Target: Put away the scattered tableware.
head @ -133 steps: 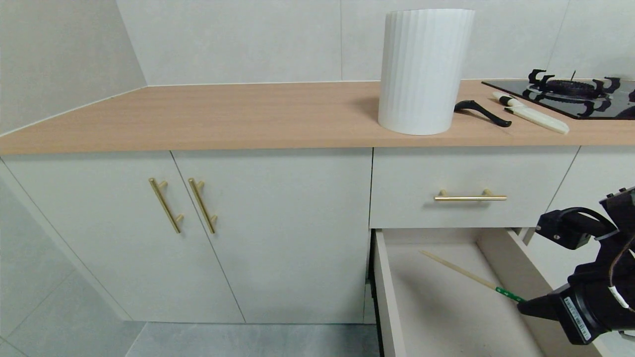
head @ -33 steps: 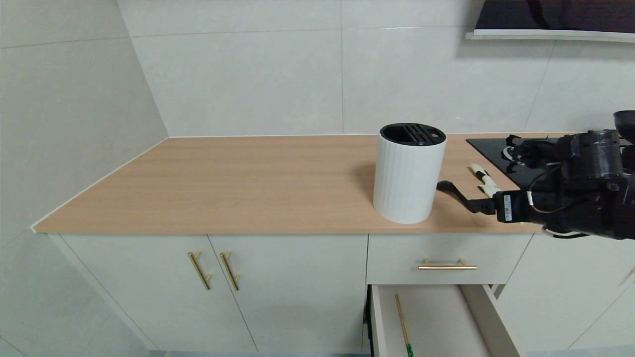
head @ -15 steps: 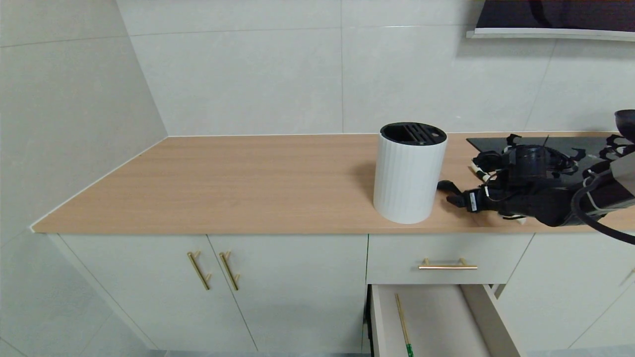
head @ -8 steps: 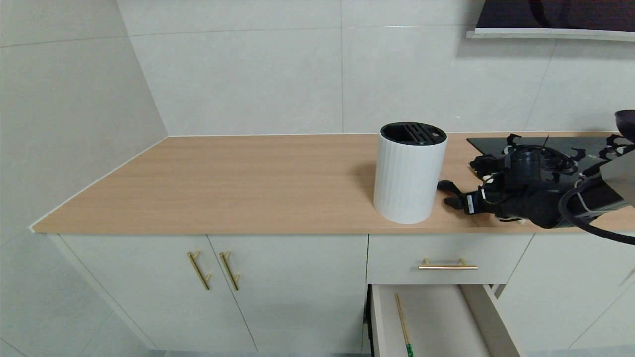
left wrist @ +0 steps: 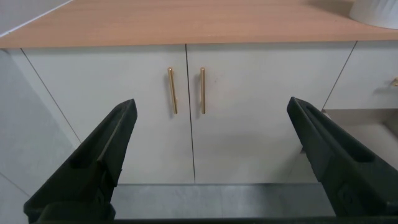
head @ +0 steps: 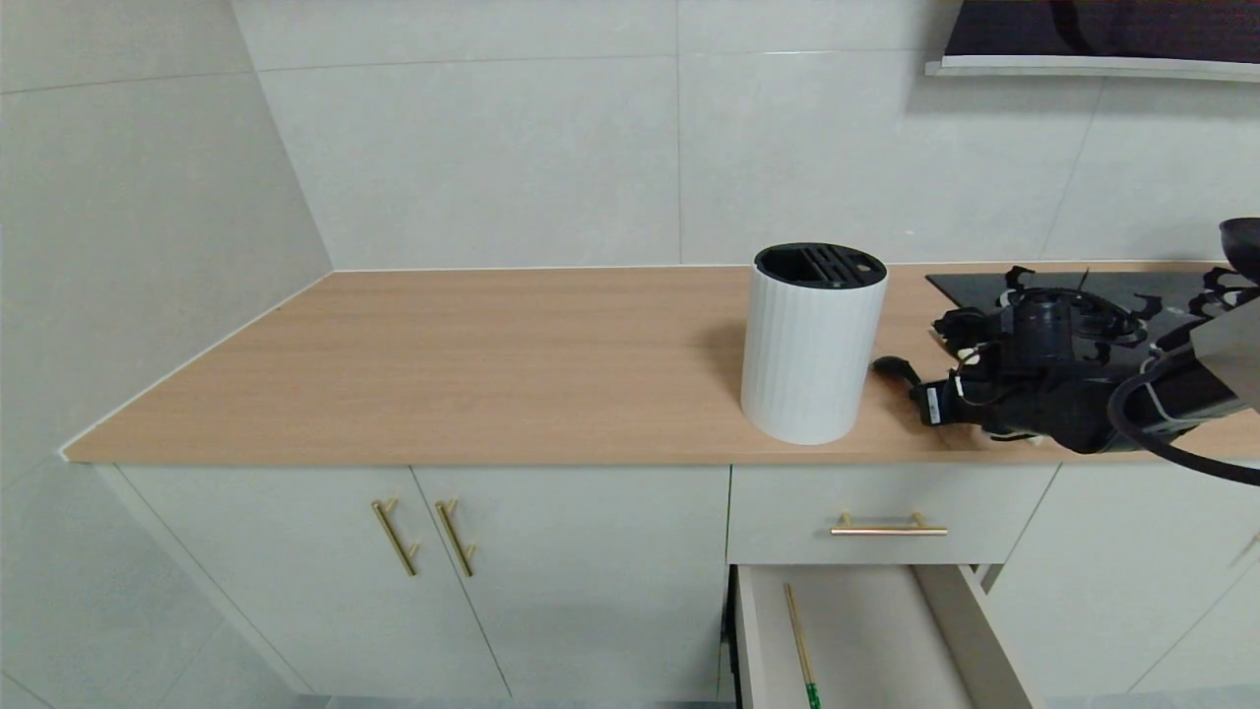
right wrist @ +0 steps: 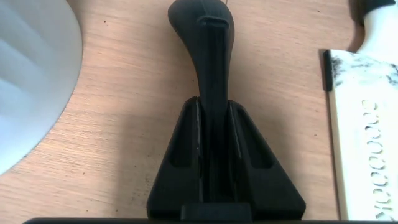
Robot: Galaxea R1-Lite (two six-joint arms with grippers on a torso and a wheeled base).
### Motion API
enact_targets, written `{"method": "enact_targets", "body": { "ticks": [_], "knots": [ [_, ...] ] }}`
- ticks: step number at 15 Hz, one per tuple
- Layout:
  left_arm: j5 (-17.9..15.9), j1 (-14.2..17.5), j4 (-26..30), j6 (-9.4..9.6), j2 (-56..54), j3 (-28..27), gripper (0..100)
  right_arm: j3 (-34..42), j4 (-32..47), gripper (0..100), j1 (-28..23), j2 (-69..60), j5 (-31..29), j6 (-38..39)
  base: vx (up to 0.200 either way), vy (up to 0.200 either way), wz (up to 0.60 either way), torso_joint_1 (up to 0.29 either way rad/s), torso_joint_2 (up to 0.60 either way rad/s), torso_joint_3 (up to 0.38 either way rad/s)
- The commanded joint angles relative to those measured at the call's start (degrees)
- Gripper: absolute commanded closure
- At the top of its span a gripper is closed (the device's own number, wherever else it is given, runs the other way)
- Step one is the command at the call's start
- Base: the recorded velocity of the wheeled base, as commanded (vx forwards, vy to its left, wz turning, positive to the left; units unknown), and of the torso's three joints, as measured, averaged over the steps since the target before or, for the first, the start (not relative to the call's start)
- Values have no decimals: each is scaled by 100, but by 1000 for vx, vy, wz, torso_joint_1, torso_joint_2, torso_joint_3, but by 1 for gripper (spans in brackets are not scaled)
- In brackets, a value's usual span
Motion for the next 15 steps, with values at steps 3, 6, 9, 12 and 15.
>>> {"method": "enact_targets", "body": {
  "ticks": [3,6,9,12,15],
  "knots": [
    [0,0,-1,-1,0,1,0,470,273,100,223,-912,-135,511,0,0,0,0,0,0],
    [0,0,-1,-1,0,1,0,1164,590,100,477,-1799,-504,809,0,0,0,0,0,0],
    [0,0,-1,-1,0,1,0,2359,765,100,768,-2933,-891,950,0,0,0,0,0,0],
    [0,0,-1,-1,0,1,0,3256,924,100,838,-3724,-917,1073,0,0,0,0,0,0],
    [0,0,-1,-1,0,1,0,3854,888,100,838,-4040,-908,1082,0,0,0,0,0,0]
  ]
}}
